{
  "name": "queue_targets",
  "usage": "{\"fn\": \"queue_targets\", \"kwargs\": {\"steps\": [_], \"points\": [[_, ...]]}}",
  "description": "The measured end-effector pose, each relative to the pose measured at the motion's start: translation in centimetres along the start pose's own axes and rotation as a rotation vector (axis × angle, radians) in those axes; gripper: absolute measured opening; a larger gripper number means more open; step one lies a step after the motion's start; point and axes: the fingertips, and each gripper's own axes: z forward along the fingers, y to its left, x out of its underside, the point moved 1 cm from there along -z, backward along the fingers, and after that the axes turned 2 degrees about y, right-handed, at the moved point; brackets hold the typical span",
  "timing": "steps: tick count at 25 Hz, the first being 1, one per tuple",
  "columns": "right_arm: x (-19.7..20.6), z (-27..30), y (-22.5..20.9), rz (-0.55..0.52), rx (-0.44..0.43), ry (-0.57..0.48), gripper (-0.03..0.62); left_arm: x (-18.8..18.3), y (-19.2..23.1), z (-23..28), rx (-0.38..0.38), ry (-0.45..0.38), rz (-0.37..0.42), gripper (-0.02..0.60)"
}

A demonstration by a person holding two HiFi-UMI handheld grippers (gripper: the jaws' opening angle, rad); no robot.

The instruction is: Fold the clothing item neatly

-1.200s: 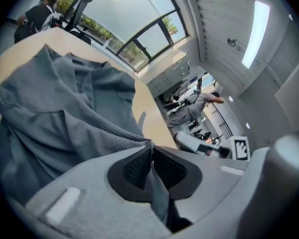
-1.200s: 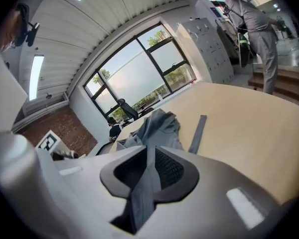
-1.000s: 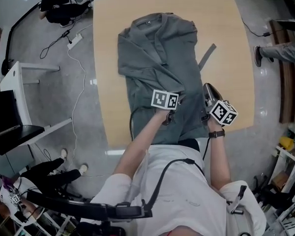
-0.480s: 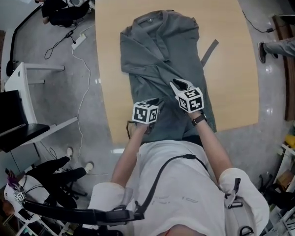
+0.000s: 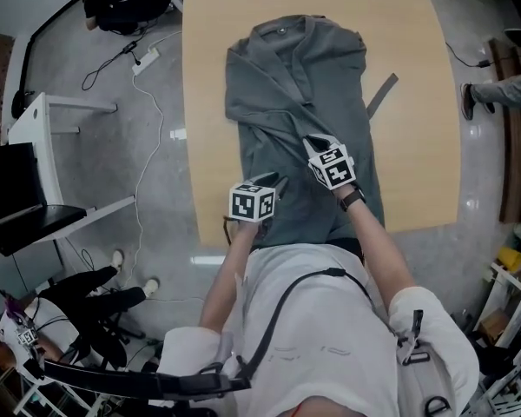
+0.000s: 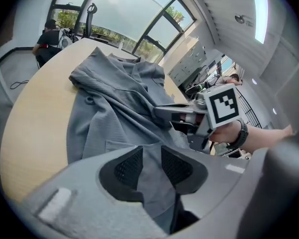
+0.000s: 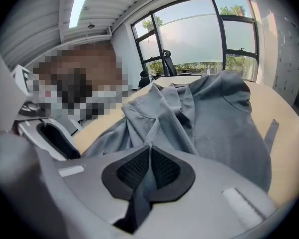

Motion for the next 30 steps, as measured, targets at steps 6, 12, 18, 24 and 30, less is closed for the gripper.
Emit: {"fn": "queue_targets", "kwargs": {"steps": [6,12,18,24,30], "points": [[-0.9,-7.5,4.1,0.037,-0.233,-0.082,0.018,-1.1,0.4,-1.5,0.024,-0.029,0.007,0.121],[5.2,-6.7,6.0,0.017,-0.296,0.09,0.054,-2.6,1.1,-2.4,0.017,-0.06,0.01,0.121],[6.0,-5.4,6.0,0.144,-0.329,0.05,0.15,-3.7,1.4,-1.6,-0.003,-0.056,0.024,0.121],[0.5,-8.3,-2.5,0.258,-0.239,-0.181,0.14,-6.1,-0.4,0.8,0.009,-0.036,0.067,0.121],[-5.3,-9.3,-19.0,0.324,-0.008,-0.295,0.116,-8.5,-3.3,3.9,0.019,0.008,0.148,0.121]]}}
